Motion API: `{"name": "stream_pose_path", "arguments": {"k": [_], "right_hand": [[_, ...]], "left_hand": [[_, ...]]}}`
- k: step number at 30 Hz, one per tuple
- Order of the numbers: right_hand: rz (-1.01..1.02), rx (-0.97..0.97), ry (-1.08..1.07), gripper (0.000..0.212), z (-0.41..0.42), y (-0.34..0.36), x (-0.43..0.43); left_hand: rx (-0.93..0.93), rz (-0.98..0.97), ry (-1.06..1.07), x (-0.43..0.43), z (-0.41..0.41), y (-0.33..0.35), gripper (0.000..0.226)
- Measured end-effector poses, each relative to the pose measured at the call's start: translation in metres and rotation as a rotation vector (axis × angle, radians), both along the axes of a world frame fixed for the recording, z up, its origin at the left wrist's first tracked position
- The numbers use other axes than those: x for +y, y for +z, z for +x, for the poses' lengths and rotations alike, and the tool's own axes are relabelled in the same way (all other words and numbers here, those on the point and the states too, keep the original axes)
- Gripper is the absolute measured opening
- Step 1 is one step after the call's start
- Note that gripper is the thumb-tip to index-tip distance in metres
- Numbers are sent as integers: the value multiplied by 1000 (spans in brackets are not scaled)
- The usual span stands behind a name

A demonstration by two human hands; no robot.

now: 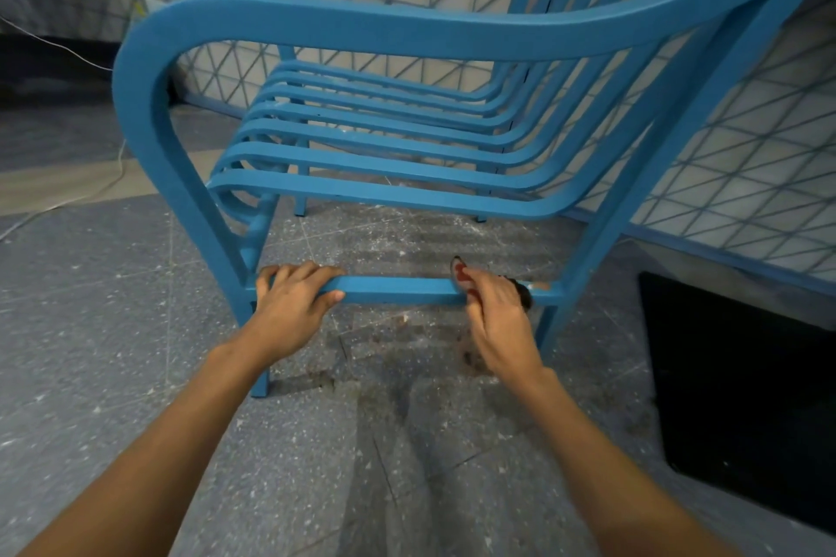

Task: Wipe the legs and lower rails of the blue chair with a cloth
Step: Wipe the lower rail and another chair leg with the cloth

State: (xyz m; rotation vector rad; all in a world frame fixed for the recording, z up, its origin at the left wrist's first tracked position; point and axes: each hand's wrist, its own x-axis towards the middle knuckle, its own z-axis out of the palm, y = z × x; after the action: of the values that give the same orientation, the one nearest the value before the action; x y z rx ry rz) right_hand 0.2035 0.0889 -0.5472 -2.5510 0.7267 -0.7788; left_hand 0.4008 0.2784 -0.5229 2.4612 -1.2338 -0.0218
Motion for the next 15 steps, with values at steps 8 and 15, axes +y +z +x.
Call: {"name": "stream_pose_path", "arguments": {"k": [8, 15], "right_hand": [[68, 90, -67, 31, 78, 13, 60], [-69, 374, 33, 57, 24, 14, 7]], "left_hand": [[3, 23, 25, -4, -2, 1, 35], [-14, 18, 12, -2, -2, 1, 35]]}}
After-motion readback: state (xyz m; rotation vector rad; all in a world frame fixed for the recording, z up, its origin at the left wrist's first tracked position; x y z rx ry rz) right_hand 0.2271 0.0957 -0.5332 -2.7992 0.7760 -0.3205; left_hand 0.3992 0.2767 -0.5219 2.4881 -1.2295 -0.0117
